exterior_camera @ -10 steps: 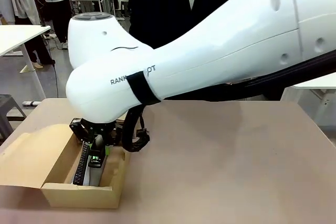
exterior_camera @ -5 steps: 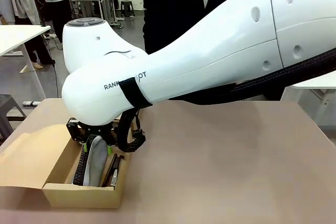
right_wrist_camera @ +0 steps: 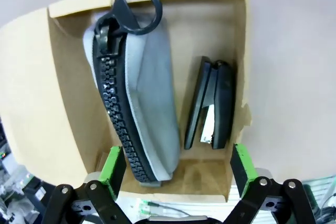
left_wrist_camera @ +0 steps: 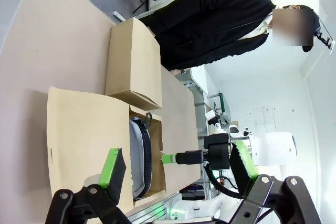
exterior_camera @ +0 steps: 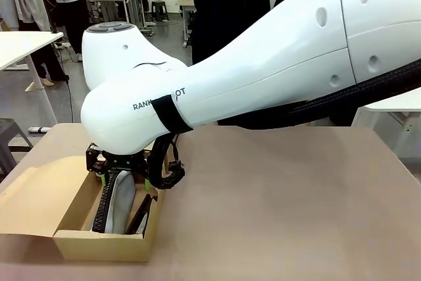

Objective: Place items inside the box.
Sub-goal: Pick up a Pencil pouch or Stapler and place it inside the Mailer Box closest to the robot.

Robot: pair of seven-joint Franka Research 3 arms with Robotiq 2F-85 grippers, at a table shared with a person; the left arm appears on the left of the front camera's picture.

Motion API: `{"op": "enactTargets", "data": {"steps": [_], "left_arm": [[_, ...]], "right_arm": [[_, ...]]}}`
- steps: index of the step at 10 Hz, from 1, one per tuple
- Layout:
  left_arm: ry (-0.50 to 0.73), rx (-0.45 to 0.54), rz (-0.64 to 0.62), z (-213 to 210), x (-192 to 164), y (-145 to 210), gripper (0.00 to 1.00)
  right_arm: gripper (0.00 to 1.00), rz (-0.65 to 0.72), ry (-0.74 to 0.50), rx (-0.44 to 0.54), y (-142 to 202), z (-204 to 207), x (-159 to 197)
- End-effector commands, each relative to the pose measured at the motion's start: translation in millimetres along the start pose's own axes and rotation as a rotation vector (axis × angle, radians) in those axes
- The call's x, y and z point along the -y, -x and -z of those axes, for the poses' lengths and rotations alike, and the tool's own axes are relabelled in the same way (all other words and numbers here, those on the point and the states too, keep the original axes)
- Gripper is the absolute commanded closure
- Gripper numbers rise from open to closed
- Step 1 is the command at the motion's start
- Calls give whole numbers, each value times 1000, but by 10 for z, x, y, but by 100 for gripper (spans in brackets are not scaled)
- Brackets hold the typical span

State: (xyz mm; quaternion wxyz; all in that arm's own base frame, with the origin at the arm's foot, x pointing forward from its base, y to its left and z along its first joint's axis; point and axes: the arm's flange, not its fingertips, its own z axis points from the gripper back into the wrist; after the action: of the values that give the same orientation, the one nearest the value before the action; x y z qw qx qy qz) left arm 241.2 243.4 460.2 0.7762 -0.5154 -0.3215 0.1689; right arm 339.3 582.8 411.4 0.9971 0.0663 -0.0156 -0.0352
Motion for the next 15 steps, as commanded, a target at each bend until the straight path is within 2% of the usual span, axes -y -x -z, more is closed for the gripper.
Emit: {"op": "enactTargets", "data": {"steps": [1, 2, 4, 5, 6, 7, 9, 10, 11, 13, 14, 15], "left_arm": [[20, 12, 18, -3, 12, 0, 0], [20, 12, 18, -3, 12, 0, 0], [20, 12, 18, -3, 12, 0, 0], [20, 12, 18, -3, 12, 0, 0], [20, 12, 18, -3, 12, 0, 0], [20, 12, 18, -3, 12, 0, 0], [20, 12, 18, -3, 12, 0, 0], [20, 12, 18, -3, 12, 0, 0], [20, 12, 18, -3, 12, 0, 0], [20, 12, 18, -3, 12, 0, 0], [20, 12, 18, -3, 12, 0, 0], [20, 12, 18, -3, 12, 0, 0]], "right_arm": [[0, -6, -35, -72, -40, -131, 386], [0, -13, -52, -148, -117, -251, 767], [0, -35, -189, -287, -134, -512, 1597], [0, -1, -289, -305, -113, -610, 2041], [0, -32, -430, -328, -68, -671, 2536], [0, 9, -511, -353, -14, -667, 2936], [0, 106, -690, -311, 123, -551, 3643], [0, 296, -780, -289, 193, -392, 3700], [0, 67, -621, -327, -22, -632, 3348], [0, 67, -621, -327, -22, -632, 3348], [0, 139, -676, -322, 124, -537, 3599], [0, 149, -682, -268, 38, -593, 3708]]}}
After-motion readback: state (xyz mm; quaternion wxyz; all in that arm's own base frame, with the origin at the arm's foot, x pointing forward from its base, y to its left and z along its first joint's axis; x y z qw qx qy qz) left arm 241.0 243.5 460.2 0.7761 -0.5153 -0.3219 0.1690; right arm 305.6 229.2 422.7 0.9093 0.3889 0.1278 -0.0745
